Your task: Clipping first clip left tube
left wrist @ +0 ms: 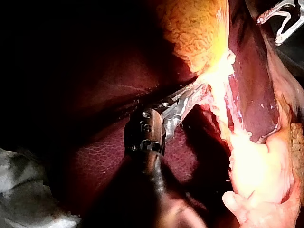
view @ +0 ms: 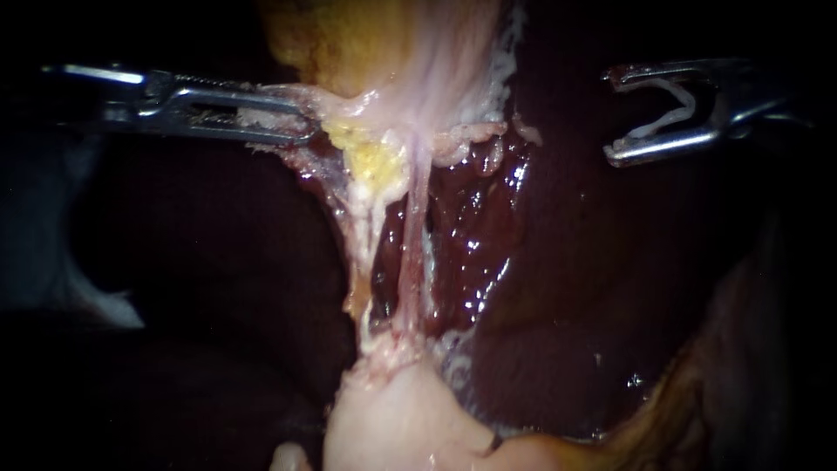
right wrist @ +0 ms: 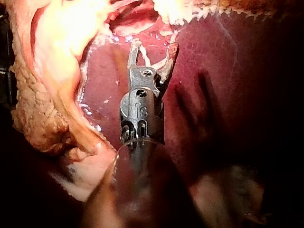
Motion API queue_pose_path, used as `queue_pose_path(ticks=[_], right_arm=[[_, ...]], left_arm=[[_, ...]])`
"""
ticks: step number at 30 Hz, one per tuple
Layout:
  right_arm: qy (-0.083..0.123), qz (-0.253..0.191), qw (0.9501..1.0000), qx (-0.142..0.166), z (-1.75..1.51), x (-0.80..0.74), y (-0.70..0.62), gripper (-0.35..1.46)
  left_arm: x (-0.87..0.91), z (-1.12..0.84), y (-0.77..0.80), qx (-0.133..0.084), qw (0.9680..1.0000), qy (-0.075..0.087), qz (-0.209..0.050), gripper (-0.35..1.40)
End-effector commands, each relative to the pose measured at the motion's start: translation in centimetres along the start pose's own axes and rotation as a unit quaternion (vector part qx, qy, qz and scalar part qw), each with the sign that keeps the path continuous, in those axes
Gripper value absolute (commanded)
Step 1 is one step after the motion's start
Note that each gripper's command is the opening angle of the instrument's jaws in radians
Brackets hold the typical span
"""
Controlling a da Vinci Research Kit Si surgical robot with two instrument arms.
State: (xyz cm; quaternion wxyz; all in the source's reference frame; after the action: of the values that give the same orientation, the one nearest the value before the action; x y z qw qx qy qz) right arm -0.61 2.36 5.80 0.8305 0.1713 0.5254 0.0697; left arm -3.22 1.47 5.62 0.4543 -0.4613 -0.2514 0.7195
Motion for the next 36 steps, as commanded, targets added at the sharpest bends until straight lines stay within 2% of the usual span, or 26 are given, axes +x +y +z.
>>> queue_pose_path(ticks=[1,4,8,11,15,18,21,26,29,36], right_arm=[[0.0,0.0,1.0,0.0,0.0,0.0,0.0,0.47],[0.0,0.0,1.0,0.0,0.0,0.0,0.0,0.48],[0.0,0.0,1.0,0.0,0.0,0.0,0.0,0.48],[0.0,0.0,1.0,0.0,0.0,0.0,0.0,0.48],[0.0,0.0,1.0,0.0,0.0,0.0,0.0,0.48],[0.0,0.0,1.0,0.0,0.0,0.0,0.0,0.48],[0.0,0.0,1.0,0.0,0.0,0.0,0.0,0.48],[0.0,0.0,1.0,0.001,0.02,0.01,-0.01,0.48],[0.001,-0.001,0.9999,0.012,0.09,0.03,-0.07,0.48],[0.002,0.001,0.9991,0.042,0.55,0.08,-0.38,0.48]], left_arm=[[0.0,-0.01,0.0,0.0,1.0,0.0,0.0,-0.35],[0.01,-0.04,0.01,-0.001,1.0,-0.001,0.0,-0.35],[0.06,-0.21,0.04,-0.006,1.0,-0.003,-0.002,-0.35],[0.16,-0.42,0.07,-0.005,1.0,-0.003,-0.005,-0.35],[0.34,-0.76,0.11,-0.001,0.9999,0.01,-0.012,-0.35],[0.4,-0.99,0.14,0.001,0.9997,0.017,-0.016,-0.35],[0.43,-1.13,0.18,0.003,0.9996,0.022,-0.018,-0.35],[0.44,-1.17,0.2,0.004,0.9996,0.022,-0.019,-0.35],[0.44,-1.16,0.22,0.004,0.9995,0.023,-0.02,-0.35],[0.44,-1.14,0.23,0.005,0.9995,0.023,-0.02,-0.35]])
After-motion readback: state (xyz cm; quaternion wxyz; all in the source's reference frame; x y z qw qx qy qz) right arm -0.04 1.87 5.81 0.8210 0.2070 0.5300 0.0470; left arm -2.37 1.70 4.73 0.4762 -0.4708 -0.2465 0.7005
